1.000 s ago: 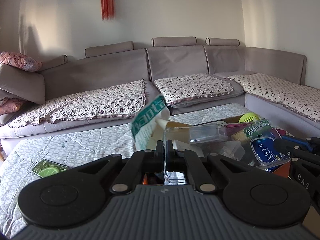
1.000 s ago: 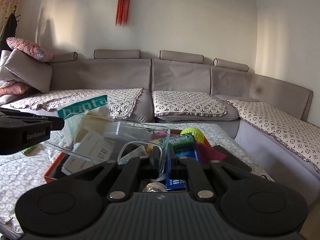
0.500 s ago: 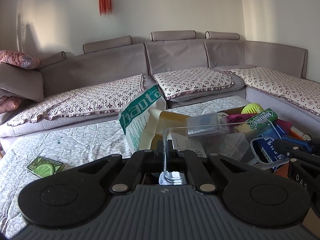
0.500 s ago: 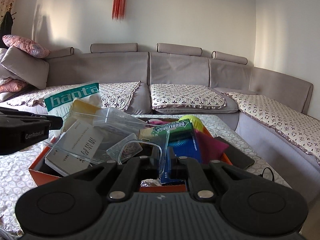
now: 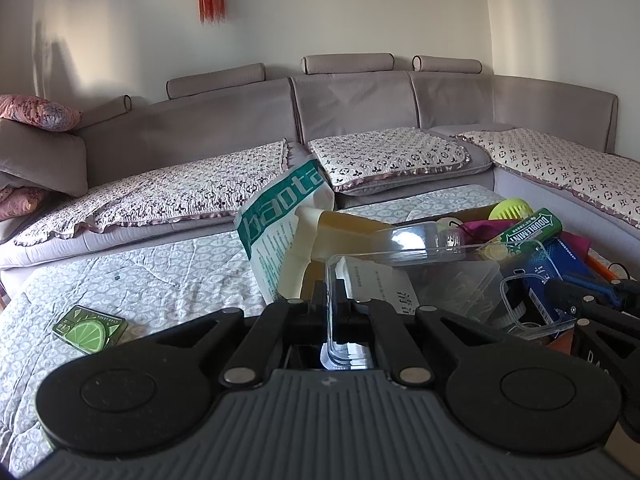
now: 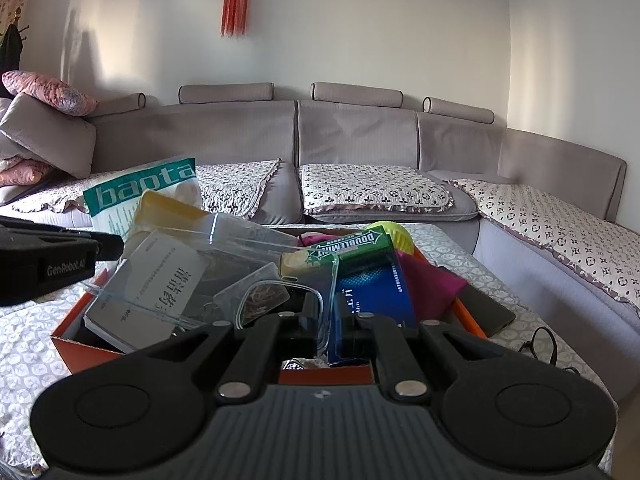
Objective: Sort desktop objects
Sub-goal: 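Open both tools to drop the clear phone case into the bin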
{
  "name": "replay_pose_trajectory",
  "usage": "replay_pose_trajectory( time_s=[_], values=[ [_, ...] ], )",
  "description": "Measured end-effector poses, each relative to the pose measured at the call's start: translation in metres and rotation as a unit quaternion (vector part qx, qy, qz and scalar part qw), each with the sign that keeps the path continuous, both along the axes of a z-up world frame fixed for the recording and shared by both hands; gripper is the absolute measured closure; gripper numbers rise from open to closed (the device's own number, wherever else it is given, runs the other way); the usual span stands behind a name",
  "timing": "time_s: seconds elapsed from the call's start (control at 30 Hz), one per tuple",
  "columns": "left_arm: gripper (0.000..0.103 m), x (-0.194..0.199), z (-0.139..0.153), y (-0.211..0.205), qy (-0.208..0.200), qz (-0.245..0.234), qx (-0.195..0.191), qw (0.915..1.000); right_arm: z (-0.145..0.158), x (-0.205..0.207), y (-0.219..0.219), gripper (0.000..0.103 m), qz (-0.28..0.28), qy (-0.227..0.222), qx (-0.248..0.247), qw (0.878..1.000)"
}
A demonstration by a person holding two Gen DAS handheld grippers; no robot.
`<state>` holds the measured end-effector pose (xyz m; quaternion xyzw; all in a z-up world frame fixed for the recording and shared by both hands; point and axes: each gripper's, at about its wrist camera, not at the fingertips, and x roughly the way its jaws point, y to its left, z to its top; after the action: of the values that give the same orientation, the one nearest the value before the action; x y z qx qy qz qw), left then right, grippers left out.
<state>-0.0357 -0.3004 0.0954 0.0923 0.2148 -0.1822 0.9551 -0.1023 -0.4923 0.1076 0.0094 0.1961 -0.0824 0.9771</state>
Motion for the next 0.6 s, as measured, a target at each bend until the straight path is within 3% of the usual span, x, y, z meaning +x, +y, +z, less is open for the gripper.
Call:
replay_pose_trajectory(
  time_s=[0.1, 0.13, 0.17, 0.2, 0.23, 0.27, 0.37, 0.6],
  values=[
    [0.094, 0.001, 0.001, 0.002, 0.009, -0.002, -0.003, 0.9999, 0.001, -0.001, -0.001, 0.087, 0.0, -0.004, 0.006, 1.0],
    [0.083, 0.002, 0.002, 0.002, 0.013, -0.003, -0.004, 0.9999, 0.001, -0.001, 0.001, 0.08, 0.0, -0.003, 0.005, 1.0],
    [0.06, 0.002, 0.004, 0.003, 0.017, -0.004, -0.007, 0.9998, 0.002, -0.002, 0.002, 0.058, 0.0, -0.006, 0.006, 1.0],
    [0.043, 0.002, 0.005, 0.004, 0.02, -0.006, -0.013, 0.9997, 0.003, -0.003, 0.002, 0.032, 0.0, -0.014, 0.006, 1.0],
    [0.014, 0.001, 0.006, 0.004, 0.02, -0.007, -0.016, 0.9996, 0.004, -0.005, 0.003, 0.021, -0.003, -0.019, 0.003, 1.0],
    [0.007, -0.001, 0.007, 0.005, 0.011, -0.007, -0.021, 0.9997, 0.006, -0.007, 0.004, 0.01, -0.005, -0.026, 0.002, 1.0],
    [0.0, -0.004, 0.011, 0.004, -0.001, -0.009, -0.018, 0.9998, 0.01, -0.007, 0.003, 0.009, -0.009, -0.03, 0.004, 1.0],
    [0.0, 0.001, 0.013, 0.005, 0.013, -0.006, -0.027, 0.9995, 0.009, -0.01, 0.001, 0.008, -0.021, -0.028, 0.014, 0.999]
  ],
)
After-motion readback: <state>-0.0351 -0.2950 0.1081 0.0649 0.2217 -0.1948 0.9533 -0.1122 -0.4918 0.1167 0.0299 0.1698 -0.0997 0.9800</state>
